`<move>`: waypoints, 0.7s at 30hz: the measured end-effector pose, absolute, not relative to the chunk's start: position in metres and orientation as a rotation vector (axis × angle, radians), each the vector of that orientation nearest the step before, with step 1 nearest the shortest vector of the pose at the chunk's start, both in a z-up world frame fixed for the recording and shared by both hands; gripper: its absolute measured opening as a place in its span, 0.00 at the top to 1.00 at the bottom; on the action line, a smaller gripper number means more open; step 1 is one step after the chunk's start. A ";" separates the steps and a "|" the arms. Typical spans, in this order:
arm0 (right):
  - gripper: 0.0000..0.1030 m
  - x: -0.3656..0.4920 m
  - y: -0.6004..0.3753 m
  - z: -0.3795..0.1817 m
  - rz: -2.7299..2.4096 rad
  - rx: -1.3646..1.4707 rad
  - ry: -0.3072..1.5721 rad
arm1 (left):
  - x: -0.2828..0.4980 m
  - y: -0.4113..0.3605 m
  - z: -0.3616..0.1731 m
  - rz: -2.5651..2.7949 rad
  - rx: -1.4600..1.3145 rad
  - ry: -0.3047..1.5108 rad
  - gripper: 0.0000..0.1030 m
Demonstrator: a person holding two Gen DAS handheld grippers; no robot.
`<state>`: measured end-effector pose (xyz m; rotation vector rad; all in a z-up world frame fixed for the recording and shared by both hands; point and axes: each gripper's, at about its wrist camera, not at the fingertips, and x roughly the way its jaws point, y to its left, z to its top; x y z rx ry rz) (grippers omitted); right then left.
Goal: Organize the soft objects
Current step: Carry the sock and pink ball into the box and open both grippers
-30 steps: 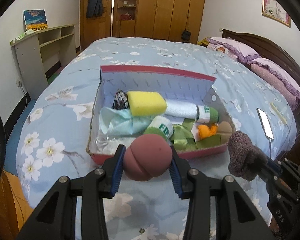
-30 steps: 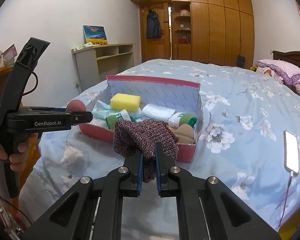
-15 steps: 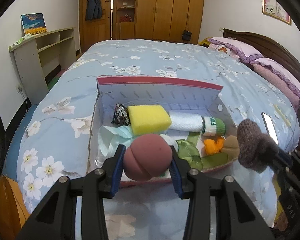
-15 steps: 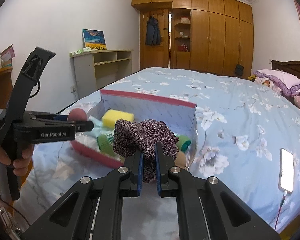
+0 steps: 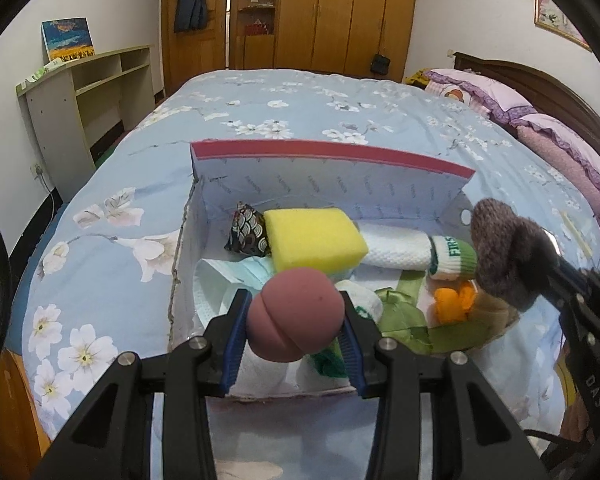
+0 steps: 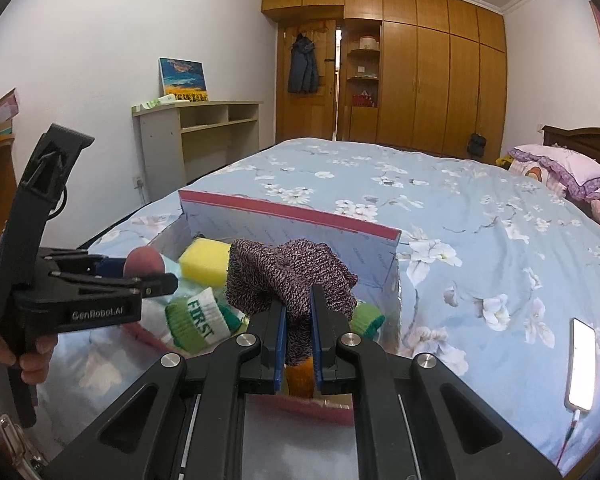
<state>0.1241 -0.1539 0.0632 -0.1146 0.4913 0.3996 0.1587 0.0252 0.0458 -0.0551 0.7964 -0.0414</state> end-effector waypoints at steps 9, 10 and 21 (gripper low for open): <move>0.89 0.151 -0.141 0.042 0.397 -0.131 0.525 | 0.170 0.030 0.027 -0.029 -0.066 0.827 0.57; 0.89 0.153 -0.140 0.038 0.397 -0.132 0.535 | 0.171 0.030 0.026 -0.029 -0.065 0.827 0.57; 0.89 0.162 -0.140 0.016 0.405 -0.132 0.600 | 0.178 0.029 0.013 -0.023 -0.063 0.853 0.57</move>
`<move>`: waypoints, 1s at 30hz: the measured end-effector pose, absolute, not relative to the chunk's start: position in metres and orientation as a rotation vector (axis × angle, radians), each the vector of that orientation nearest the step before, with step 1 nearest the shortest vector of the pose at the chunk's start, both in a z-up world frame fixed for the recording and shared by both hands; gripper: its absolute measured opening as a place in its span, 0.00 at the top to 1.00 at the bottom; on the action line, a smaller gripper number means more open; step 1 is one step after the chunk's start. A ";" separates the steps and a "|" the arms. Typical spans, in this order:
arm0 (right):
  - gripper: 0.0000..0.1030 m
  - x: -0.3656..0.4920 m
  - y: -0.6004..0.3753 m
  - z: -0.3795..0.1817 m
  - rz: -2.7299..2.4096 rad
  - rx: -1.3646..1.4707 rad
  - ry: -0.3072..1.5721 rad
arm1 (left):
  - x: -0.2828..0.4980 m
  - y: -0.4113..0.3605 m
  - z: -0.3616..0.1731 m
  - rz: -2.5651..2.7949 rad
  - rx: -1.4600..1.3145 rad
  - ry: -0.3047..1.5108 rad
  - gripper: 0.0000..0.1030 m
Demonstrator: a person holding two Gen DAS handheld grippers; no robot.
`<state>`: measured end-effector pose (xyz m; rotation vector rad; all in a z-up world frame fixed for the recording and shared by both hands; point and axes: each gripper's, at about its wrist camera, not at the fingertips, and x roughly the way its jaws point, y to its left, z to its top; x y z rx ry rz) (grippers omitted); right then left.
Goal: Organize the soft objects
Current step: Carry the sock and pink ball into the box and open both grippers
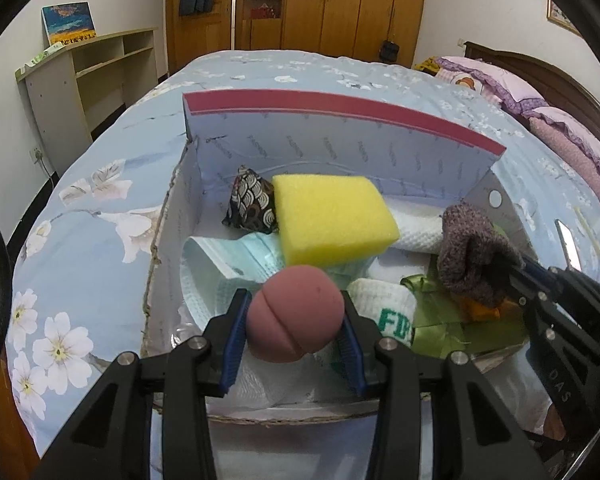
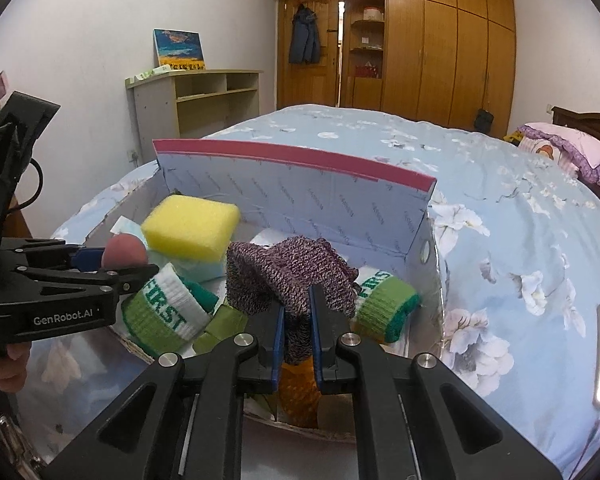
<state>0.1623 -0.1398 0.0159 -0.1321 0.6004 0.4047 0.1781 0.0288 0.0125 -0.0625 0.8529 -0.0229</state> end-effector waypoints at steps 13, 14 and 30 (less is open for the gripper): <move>0.76 0.163 -0.145 0.017 0.408 -0.086 0.623 | 0.172 0.021 0.018 -0.038 -0.042 0.832 0.41; 0.73 0.163 -0.145 0.017 0.408 -0.079 0.624 | 0.171 0.020 0.018 -0.038 -0.040 0.830 0.40; 0.61 0.148 -0.151 0.025 0.407 -0.053 0.616 | 0.158 0.016 0.031 -0.046 -0.033 0.813 0.39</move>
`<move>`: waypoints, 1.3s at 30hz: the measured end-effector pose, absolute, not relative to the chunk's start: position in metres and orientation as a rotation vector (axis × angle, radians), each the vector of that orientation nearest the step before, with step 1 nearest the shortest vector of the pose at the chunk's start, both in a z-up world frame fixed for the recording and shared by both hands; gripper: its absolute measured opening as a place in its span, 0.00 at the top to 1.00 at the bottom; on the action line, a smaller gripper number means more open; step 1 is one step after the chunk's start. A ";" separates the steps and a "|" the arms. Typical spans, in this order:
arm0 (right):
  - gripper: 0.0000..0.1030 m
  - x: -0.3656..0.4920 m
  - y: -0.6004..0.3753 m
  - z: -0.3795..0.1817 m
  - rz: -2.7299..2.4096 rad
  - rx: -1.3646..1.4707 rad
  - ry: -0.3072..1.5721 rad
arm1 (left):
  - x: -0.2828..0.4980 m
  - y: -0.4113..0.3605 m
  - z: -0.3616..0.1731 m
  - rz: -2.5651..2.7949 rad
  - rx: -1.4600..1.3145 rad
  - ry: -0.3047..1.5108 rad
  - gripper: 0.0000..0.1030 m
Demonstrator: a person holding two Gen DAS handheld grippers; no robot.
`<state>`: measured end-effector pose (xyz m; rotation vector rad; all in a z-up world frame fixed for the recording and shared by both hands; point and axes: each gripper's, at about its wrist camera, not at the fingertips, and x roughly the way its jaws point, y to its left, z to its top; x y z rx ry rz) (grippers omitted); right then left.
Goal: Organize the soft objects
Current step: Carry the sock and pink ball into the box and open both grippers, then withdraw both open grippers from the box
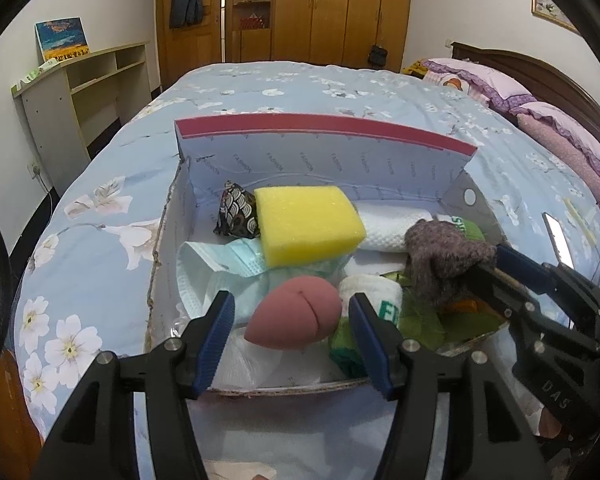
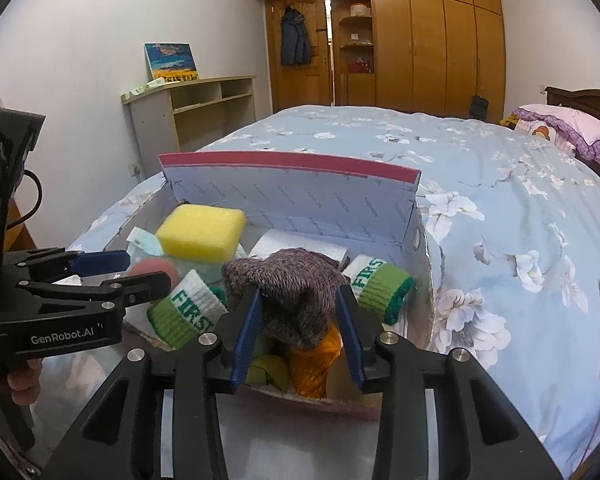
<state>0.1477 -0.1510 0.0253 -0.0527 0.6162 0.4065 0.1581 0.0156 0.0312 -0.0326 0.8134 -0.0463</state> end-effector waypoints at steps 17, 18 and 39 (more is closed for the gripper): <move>0.58 0.127 -0.156 0.014 0.417 -0.033 0.675 | 0.144 0.014 0.034 -0.054 -0.041 0.810 0.39; 0.58 0.126 -0.156 0.014 0.415 -0.036 0.676 | 0.143 0.014 0.033 -0.055 -0.042 0.810 0.39; 0.58 0.099 -0.162 0.023 0.397 -0.019 0.658 | 0.107 0.011 0.036 -0.069 -0.069 0.810 0.39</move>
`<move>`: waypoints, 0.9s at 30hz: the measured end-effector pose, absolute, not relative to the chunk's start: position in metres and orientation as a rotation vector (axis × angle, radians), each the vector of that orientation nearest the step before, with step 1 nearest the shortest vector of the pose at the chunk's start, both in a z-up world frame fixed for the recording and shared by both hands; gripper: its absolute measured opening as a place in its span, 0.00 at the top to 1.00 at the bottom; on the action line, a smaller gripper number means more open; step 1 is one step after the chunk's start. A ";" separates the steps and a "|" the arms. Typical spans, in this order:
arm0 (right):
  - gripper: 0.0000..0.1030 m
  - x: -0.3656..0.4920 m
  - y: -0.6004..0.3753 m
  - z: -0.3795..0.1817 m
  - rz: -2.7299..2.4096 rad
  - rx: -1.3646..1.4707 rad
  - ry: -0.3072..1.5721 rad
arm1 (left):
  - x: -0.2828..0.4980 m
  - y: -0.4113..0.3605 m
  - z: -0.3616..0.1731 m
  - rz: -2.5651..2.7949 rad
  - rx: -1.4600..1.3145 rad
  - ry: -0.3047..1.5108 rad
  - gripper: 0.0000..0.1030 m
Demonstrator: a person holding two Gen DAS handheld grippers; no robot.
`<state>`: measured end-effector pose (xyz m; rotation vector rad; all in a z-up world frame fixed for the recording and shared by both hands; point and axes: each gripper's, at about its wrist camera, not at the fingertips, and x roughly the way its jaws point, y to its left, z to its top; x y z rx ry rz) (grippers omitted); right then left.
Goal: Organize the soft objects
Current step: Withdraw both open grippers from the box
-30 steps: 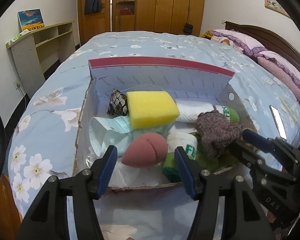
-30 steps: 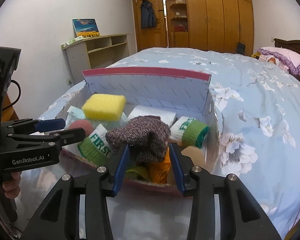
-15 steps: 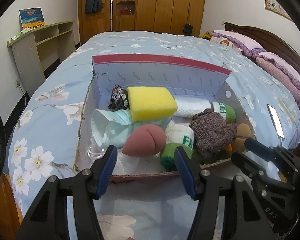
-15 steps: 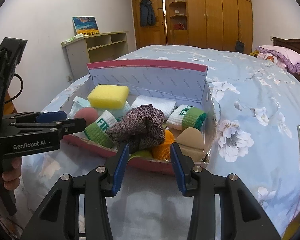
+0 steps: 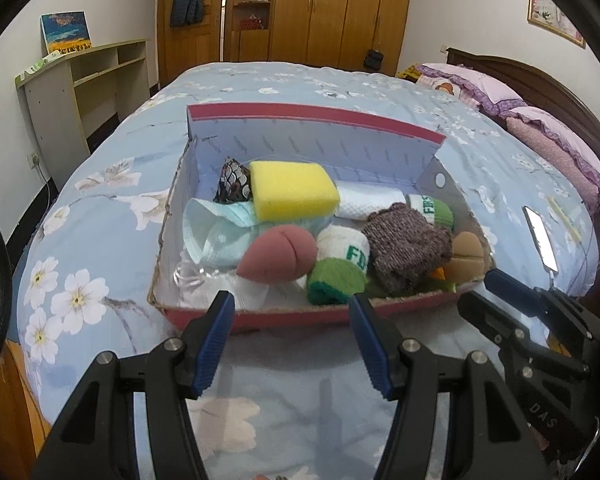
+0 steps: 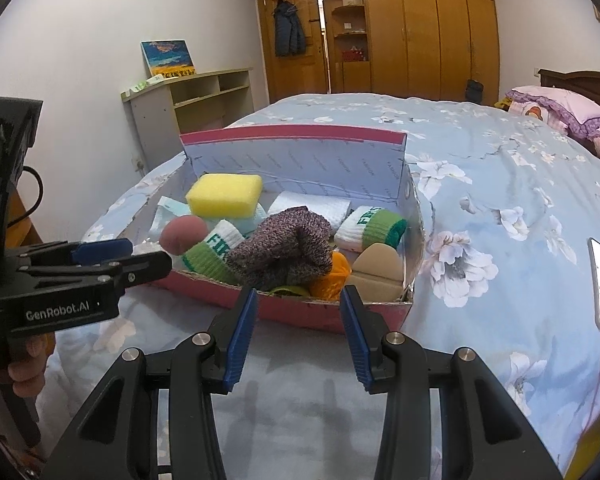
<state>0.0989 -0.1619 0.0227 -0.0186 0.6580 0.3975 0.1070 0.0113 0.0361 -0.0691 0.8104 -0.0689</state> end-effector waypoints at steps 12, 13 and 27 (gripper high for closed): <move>0.58 0.084 -0.160 0.017 0.394 -0.011 0.687 | 0.091 0.005 0.023 -0.068 -0.079 0.842 0.39; 0.58 0.085 -0.159 0.015 0.393 -0.010 0.693 | 0.091 0.004 0.022 -0.068 -0.078 0.845 0.39; 0.58 0.091 -0.160 0.001 0.381 0.010 0.736 | 0.094 -0.001 0.006 -0.068 -0.080 0.876 0.39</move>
